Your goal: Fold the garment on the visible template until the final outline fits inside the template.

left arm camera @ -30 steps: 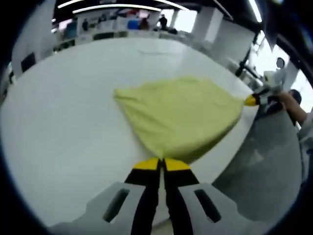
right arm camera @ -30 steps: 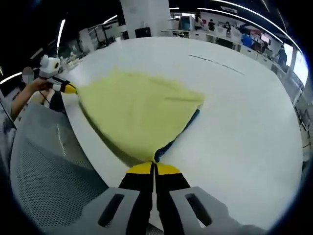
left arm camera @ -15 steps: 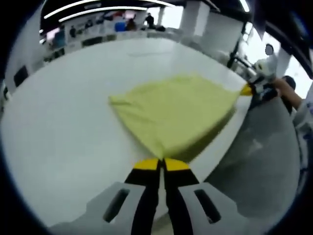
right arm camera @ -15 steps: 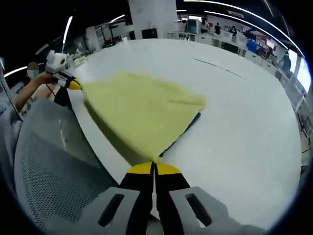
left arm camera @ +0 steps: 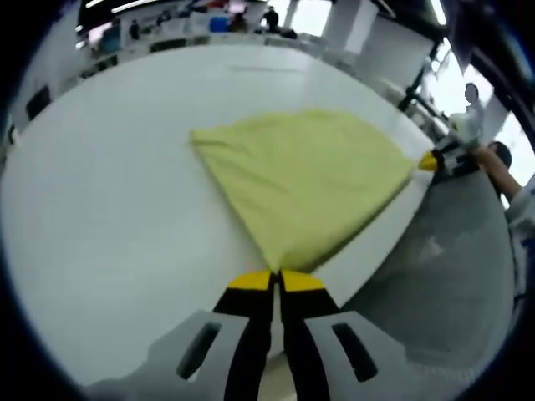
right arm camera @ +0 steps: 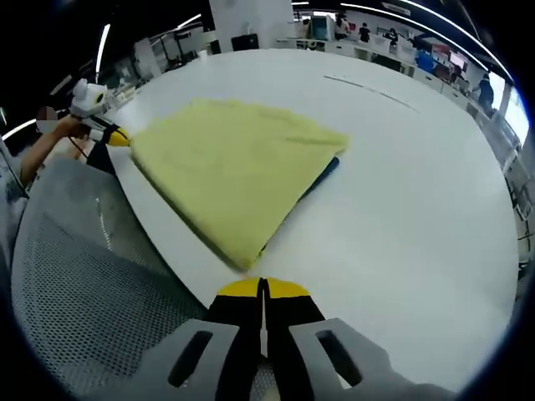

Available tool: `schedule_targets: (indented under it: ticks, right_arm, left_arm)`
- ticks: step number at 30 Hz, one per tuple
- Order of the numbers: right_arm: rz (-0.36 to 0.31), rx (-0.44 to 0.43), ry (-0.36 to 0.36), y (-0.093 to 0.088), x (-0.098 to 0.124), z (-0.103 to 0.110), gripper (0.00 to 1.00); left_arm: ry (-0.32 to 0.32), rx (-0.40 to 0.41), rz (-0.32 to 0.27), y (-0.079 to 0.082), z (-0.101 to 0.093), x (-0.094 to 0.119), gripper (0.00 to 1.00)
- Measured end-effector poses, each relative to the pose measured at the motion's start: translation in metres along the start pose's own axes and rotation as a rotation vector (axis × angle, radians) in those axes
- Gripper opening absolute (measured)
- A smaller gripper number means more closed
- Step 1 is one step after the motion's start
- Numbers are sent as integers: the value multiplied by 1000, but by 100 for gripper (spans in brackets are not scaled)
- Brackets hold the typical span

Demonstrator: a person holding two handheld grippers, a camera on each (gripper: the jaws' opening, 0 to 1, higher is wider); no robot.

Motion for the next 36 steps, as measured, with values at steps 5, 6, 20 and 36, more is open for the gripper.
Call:
schedule_targets:
  ticks: [5,6,20,36]
  right_arm:
    - [9,6,10,0,-3,4,1]
    - [11,4,12,0,-4,4,1]
    - [20,18,9,2,-4,1,1]
    - [-81,36,-20,23,21,19,3]
  left_arm:
    - [-5,-21,25,0,-1,-1,0]
    - [-5,-21,27,0,-1,-1,0]
    - [43,-14,60,-6,4,4,0]
    - [54,-86,-57,23,-15,27,4]
Point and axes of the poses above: the point that each gripper's makers call its tool centre point, and the gripper's own axes: x roughly backward along the fingers, z roughly to its left, y roughly out of its top, the point moved 8 cm from there along x, roughly backward along the fingers, and after that the axes turned 8 degrees about y, right-handed, at the moved point
